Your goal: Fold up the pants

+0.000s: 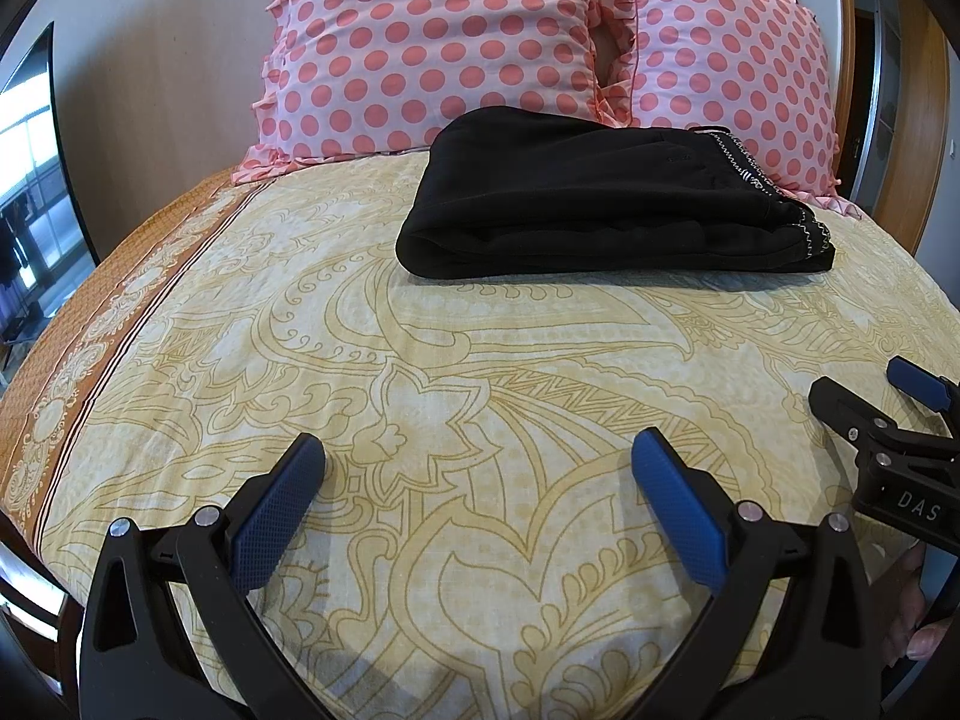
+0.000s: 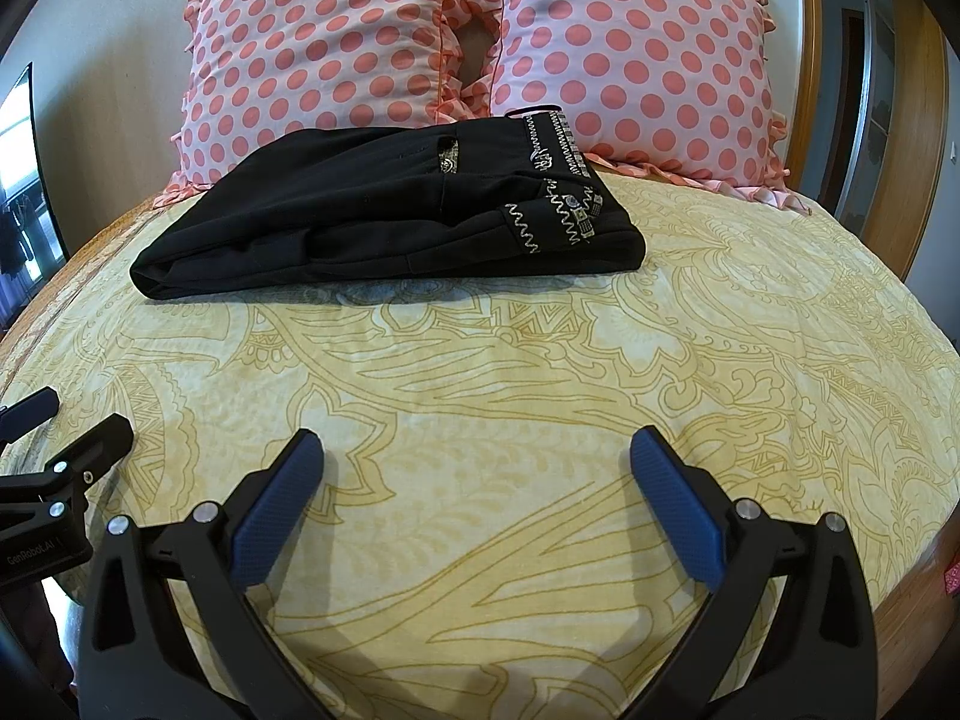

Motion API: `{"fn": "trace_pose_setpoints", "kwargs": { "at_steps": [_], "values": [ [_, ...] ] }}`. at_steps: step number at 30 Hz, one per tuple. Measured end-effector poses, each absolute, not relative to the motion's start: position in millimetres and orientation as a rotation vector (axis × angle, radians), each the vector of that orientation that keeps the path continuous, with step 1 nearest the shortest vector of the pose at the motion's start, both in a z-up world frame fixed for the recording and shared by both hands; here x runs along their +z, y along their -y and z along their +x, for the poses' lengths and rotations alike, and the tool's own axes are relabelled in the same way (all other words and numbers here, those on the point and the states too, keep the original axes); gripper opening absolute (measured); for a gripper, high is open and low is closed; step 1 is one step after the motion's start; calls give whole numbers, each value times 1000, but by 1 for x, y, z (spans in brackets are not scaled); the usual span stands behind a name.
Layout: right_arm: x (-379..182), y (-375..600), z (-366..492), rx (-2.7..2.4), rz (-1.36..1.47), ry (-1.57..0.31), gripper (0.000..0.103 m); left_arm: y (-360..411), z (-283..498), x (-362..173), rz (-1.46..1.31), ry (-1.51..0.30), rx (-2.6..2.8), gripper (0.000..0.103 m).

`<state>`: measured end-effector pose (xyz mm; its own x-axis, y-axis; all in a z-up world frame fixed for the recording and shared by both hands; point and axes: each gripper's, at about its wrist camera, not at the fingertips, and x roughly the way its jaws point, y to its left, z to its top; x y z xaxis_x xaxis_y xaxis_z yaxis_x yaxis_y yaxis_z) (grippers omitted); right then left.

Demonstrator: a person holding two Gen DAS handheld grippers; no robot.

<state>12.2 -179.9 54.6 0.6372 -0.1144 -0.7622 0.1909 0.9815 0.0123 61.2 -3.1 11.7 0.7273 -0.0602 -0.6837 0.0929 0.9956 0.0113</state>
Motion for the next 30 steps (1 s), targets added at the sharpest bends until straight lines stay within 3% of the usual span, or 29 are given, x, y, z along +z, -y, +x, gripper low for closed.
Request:
{"fn": "trace_pose_setpoints", "kwargs": {
  "at_steps": [30],
  "values": [
    [54, 179, 12, -176, 95, -861, 101, 4, 63, 13, 46, -764, -84, 102]
  ]
}}
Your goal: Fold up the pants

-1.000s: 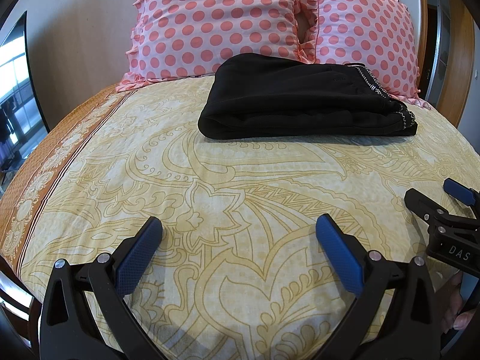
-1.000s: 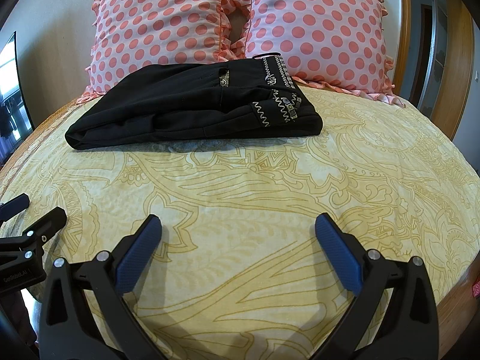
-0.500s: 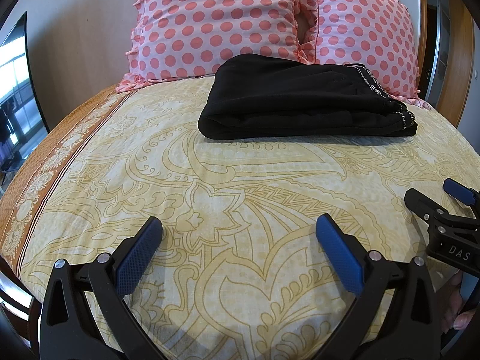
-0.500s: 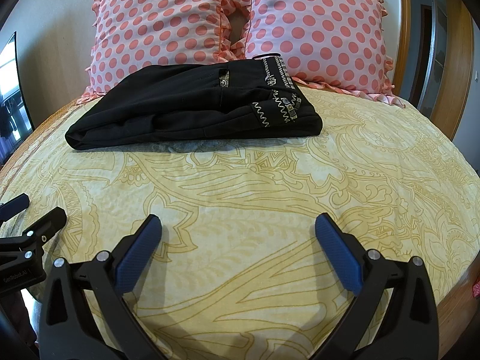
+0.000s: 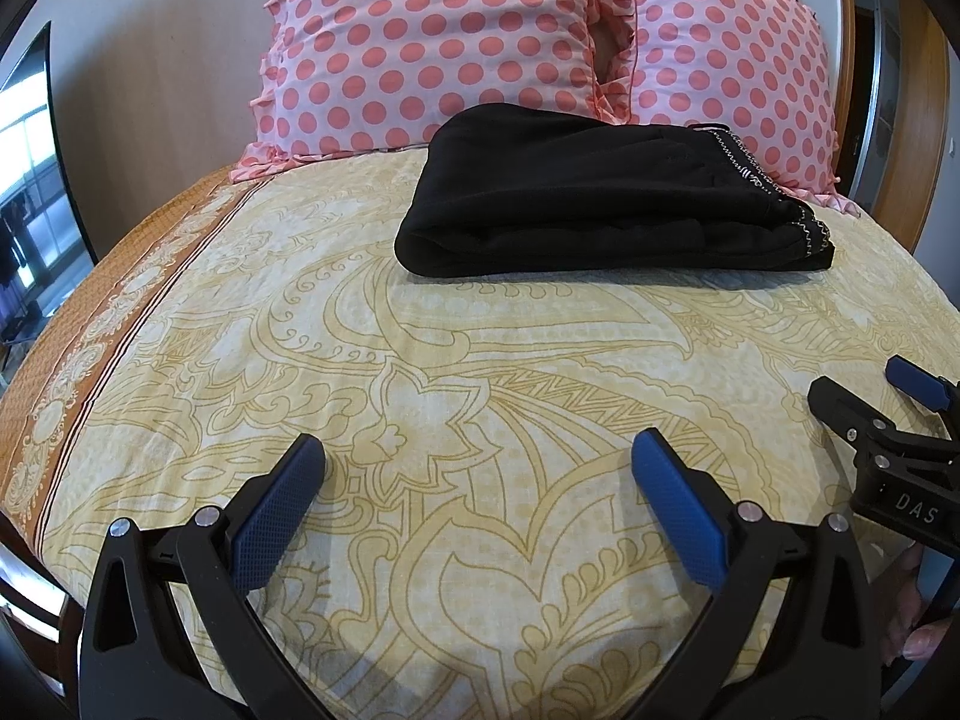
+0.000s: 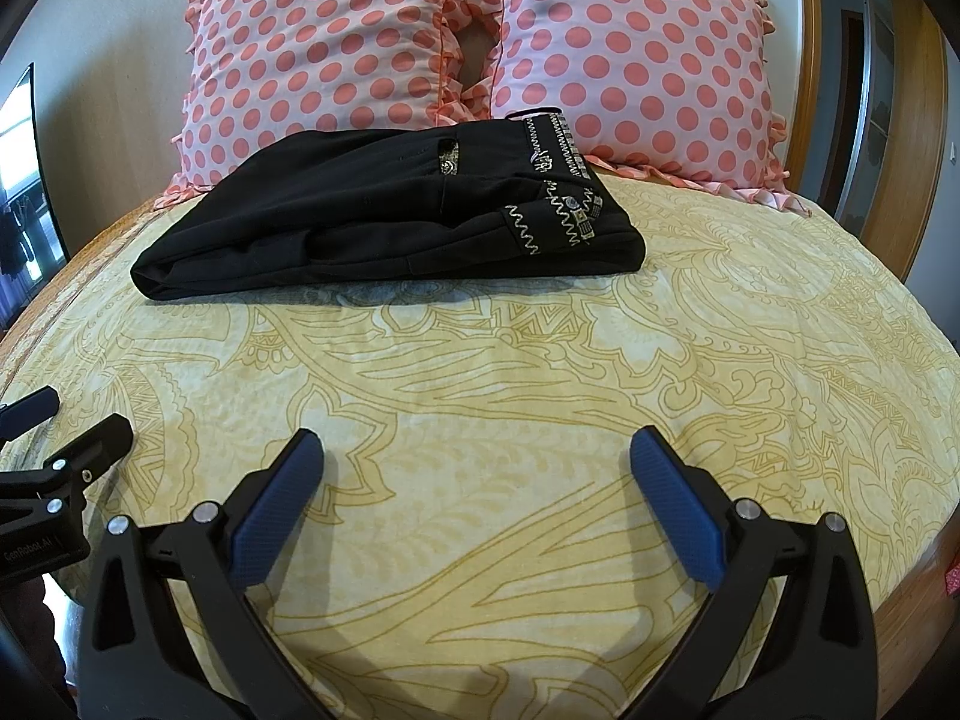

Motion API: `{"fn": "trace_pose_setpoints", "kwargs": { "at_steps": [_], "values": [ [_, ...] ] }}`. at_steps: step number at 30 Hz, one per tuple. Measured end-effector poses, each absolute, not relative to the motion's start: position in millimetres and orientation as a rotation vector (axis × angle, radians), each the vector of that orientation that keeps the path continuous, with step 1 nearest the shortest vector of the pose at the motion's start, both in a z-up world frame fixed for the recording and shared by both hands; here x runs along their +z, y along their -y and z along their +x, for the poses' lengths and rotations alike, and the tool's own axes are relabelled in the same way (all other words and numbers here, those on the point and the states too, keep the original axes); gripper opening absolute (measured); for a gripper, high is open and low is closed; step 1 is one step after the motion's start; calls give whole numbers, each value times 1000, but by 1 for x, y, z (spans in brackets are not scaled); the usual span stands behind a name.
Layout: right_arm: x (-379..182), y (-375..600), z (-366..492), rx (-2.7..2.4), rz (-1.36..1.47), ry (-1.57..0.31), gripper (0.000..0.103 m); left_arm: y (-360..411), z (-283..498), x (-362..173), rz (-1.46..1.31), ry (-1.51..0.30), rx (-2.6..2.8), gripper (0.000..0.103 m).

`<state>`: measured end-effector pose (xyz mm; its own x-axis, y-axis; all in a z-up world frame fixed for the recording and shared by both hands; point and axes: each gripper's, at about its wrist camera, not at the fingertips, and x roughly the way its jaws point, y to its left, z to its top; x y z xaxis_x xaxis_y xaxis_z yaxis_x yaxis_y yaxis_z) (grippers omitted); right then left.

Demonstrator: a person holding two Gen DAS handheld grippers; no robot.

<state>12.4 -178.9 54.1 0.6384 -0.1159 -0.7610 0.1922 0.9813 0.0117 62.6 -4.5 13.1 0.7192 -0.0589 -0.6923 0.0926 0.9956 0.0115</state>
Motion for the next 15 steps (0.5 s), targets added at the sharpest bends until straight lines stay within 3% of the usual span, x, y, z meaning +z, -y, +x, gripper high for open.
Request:
{"fn": "trace_pose_setpoints", "kwargs": {
  "at_steps": [15],
  "values": [
    [54, 178, 13, -178, 95, -860, 101, 6, 64, 14, 47, -758, -82, 102]
  ]
}}
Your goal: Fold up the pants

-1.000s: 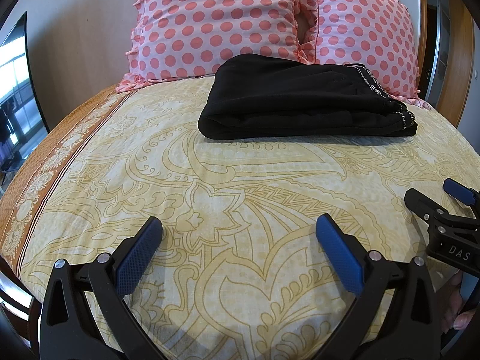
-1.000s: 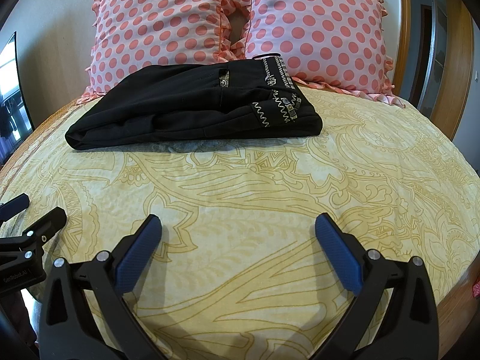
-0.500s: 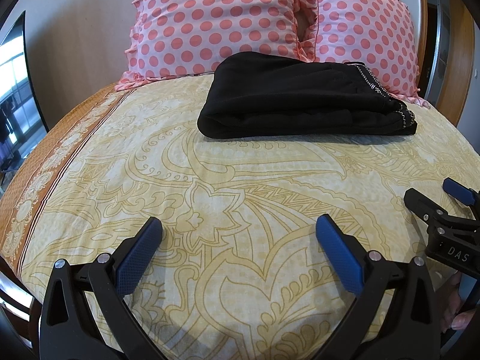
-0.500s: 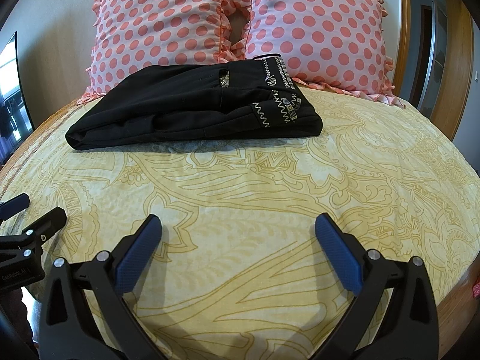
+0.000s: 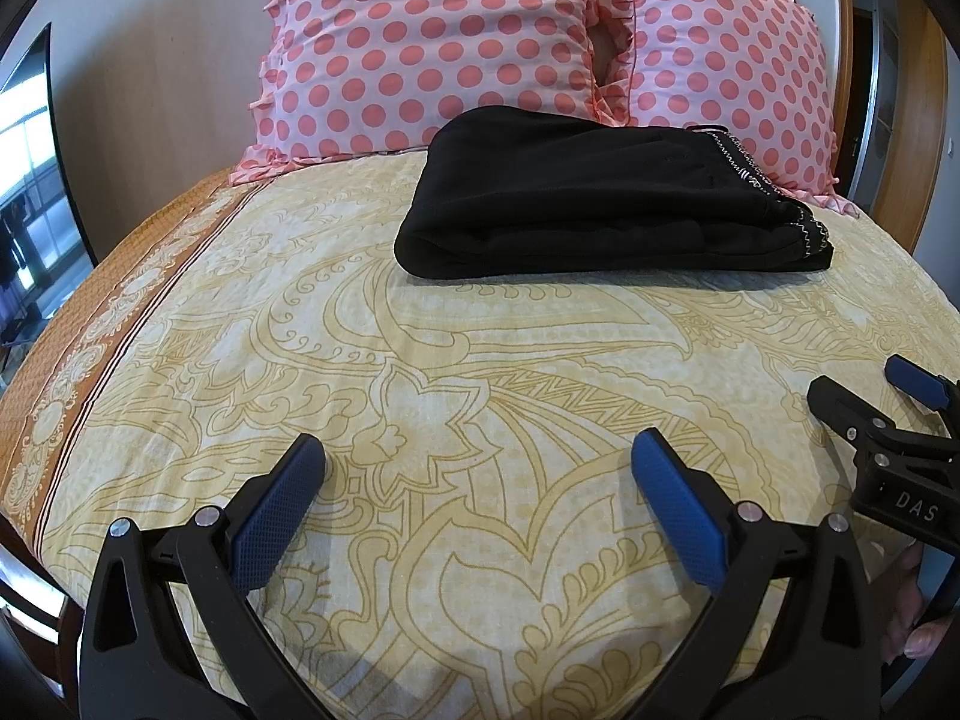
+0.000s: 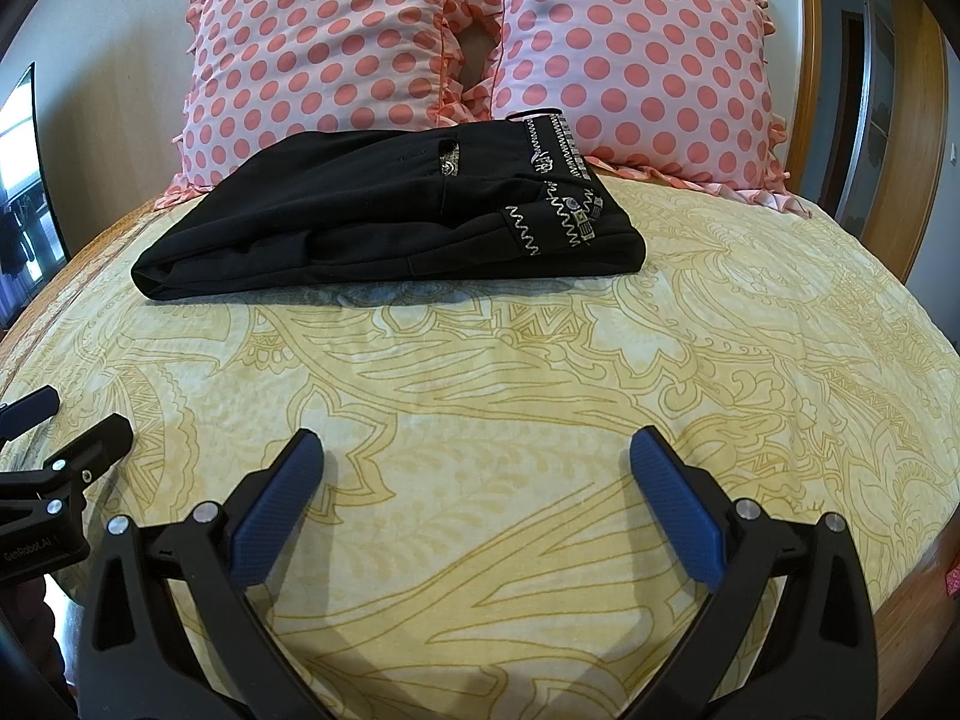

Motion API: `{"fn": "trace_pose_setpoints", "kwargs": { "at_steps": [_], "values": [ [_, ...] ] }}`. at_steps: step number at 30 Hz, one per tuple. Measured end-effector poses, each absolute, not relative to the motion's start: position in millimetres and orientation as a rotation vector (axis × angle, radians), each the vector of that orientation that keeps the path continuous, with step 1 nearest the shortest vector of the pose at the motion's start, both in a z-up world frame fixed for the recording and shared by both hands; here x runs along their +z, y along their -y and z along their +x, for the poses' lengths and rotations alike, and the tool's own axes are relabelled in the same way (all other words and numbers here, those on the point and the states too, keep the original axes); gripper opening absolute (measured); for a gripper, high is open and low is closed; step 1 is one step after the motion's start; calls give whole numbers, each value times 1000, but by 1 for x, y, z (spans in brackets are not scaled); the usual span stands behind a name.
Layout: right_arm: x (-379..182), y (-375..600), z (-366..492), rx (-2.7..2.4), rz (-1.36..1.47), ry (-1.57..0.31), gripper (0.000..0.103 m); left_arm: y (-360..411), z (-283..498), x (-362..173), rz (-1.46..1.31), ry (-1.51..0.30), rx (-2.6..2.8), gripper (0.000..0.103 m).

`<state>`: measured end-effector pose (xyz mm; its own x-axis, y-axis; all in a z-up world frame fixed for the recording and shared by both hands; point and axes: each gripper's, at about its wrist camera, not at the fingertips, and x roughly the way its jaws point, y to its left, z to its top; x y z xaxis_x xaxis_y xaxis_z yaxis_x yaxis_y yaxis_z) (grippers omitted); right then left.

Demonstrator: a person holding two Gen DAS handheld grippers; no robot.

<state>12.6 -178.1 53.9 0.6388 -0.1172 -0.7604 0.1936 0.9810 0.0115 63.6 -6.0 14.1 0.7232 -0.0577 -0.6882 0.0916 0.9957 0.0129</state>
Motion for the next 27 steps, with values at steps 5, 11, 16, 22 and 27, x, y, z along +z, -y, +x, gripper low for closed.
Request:
{"fn": "trace_pose_setpoints", "kwargs": {
  "at_steps": [5, 11, 16, 22, 27],
  "values": [
    [54, 178, 13, -178, 95, -860, 101, 7, 63, 14, 46, -758, -80, 102],
    [54, 178, 13, -178, 95, -859, 101, 7, 64, 14, 45, -758, -80, 102],
    [54, 177, 13, -179, 95, -859, 101, 8, 64, 13, 49, -761, -86, 102],
    [54, 177, 13, -180, 95, -858, 101, 8, 64, 13, 55, -756, -107, 102],
    [54, 177, 13, -180, 95, -858, 101, 9, 64, 12, 55, -759, -109, 102]
  ]
}}
